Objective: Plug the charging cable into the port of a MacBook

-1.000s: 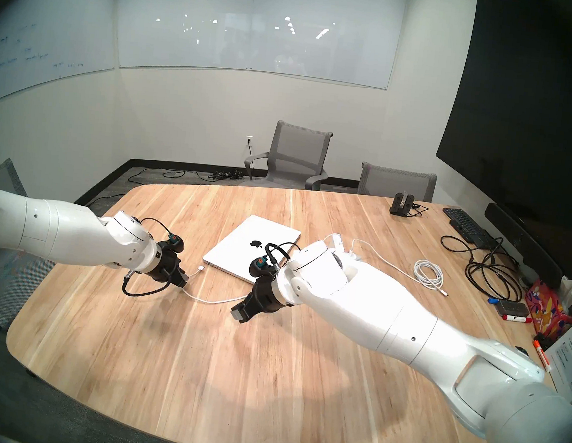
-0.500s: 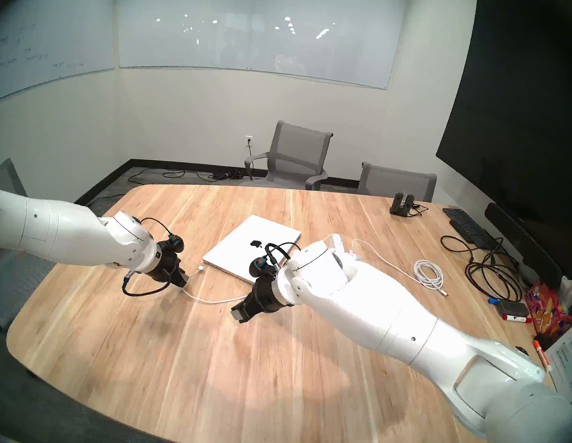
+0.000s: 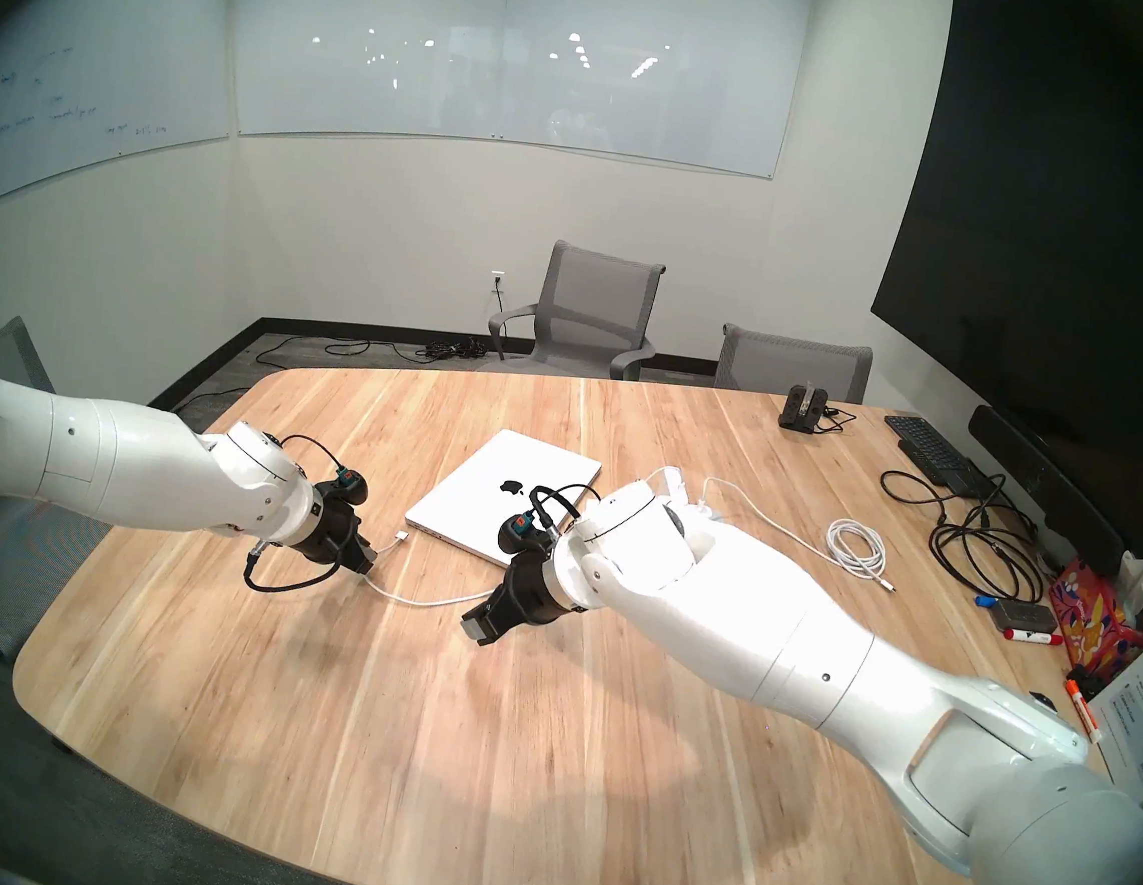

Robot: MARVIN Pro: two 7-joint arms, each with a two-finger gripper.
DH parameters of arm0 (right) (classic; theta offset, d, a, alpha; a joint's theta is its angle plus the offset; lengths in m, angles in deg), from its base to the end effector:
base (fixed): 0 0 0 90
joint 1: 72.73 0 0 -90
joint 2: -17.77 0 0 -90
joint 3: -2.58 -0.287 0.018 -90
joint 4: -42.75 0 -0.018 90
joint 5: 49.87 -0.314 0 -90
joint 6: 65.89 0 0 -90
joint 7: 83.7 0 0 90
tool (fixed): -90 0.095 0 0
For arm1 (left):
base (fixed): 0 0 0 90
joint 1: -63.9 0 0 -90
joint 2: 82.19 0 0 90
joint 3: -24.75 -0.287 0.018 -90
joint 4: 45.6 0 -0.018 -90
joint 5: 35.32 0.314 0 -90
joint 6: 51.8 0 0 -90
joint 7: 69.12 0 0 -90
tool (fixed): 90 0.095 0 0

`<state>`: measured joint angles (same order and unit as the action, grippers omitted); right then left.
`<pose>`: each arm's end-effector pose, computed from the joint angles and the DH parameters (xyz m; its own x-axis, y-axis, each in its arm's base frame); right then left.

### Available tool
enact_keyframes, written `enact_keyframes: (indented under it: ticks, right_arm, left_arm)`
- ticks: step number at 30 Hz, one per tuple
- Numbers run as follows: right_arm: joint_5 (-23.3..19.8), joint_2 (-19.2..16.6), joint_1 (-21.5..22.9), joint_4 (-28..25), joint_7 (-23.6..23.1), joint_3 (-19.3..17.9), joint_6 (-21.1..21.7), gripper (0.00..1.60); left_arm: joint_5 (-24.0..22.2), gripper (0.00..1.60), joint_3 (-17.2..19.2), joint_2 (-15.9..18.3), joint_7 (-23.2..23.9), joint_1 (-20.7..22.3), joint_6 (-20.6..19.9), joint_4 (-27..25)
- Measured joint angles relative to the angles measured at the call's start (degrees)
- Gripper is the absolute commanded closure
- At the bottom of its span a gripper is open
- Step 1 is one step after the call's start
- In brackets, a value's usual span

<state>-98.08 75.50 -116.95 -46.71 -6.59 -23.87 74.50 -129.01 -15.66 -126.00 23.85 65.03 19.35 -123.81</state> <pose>0.4307 0.1394 -0.2605 0.4686 0.6302 0.6191 0.8351 -0.5446 -0.0777 0.4806 0.0714 -0.2801 0.6853 -0.4933 0.5358 -0.5574 -0.8287 -0.0501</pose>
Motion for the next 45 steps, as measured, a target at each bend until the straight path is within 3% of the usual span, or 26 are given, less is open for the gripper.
enact_keyframes:
  ticks: [45]
  right_arm:
    - [0.0,0.0,0.0,0.0,0.0,0.0,0.0,0.00]
  left_arm:
    - [0.0,1.60,0.0,-0.1,0.0,0.0,-0.7,0.0]
